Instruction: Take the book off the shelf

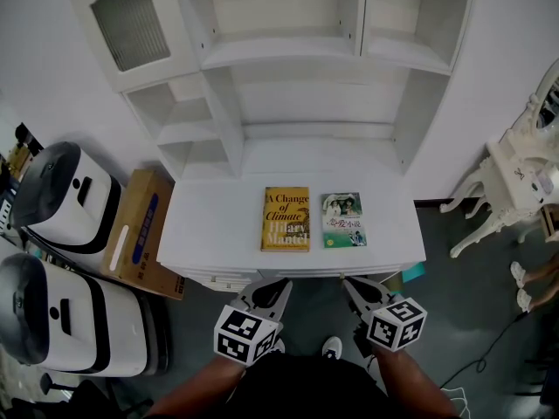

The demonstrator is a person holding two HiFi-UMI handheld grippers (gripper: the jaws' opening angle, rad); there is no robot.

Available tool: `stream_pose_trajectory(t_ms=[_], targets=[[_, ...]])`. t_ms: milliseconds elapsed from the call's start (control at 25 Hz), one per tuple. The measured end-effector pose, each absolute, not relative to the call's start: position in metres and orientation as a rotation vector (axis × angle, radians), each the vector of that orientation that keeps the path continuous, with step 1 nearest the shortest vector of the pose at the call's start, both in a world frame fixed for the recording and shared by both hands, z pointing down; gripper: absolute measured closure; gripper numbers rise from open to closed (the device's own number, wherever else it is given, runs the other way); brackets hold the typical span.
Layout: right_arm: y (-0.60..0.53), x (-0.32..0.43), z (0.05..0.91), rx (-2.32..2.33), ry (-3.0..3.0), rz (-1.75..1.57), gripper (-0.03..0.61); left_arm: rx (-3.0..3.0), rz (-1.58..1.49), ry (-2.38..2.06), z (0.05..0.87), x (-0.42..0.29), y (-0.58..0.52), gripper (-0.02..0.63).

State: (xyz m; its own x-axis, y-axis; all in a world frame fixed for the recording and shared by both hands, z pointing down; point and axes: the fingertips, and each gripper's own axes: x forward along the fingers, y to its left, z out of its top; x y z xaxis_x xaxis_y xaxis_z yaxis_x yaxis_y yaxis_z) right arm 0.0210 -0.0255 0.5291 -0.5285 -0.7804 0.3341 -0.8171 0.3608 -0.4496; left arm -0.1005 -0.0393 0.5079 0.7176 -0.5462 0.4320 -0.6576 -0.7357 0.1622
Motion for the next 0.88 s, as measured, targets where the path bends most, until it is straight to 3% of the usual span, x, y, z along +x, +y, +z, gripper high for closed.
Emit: stream_pose_trajectory(t_ms=[880], targets=[[-0.023,0.035,0.531,1.507,-2.55,0.92,0.551,2.613,0.516,-0.967,0.508,-0.092,-0.037,0.603]])
